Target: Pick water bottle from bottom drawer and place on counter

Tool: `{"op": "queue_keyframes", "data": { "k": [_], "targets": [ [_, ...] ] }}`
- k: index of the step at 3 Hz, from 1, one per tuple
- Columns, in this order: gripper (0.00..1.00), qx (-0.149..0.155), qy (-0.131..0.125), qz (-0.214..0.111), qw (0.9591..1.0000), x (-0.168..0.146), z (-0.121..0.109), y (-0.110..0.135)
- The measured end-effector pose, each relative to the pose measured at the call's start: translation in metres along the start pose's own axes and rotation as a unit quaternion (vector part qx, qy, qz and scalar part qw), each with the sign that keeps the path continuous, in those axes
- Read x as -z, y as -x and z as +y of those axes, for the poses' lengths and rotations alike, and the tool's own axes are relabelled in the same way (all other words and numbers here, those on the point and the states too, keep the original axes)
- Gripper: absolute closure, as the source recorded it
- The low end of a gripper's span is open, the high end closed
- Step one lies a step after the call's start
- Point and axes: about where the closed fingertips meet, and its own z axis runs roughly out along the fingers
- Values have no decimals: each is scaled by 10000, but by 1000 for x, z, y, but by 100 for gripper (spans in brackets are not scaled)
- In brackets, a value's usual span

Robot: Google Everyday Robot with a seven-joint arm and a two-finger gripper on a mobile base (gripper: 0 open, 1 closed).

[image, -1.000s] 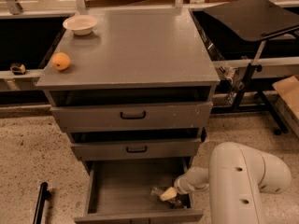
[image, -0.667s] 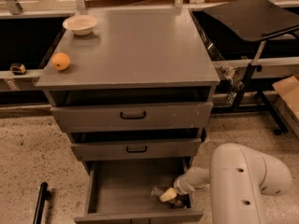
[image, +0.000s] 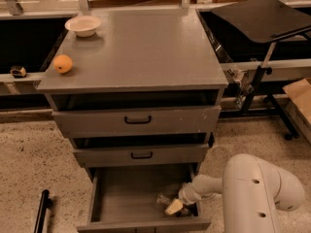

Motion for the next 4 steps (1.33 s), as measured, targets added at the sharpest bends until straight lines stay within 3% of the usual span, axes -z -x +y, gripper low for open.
{"op": "queue_keyframes", "data": {
  "k": [2,3,4],
  "targets": [
    [0,442,187,204,9986,-5,13,1],
    [0,939,485,428,9935,-18,31,1],
    [14,1218,635,517,9892,-27,38,-2]
  ]
}}
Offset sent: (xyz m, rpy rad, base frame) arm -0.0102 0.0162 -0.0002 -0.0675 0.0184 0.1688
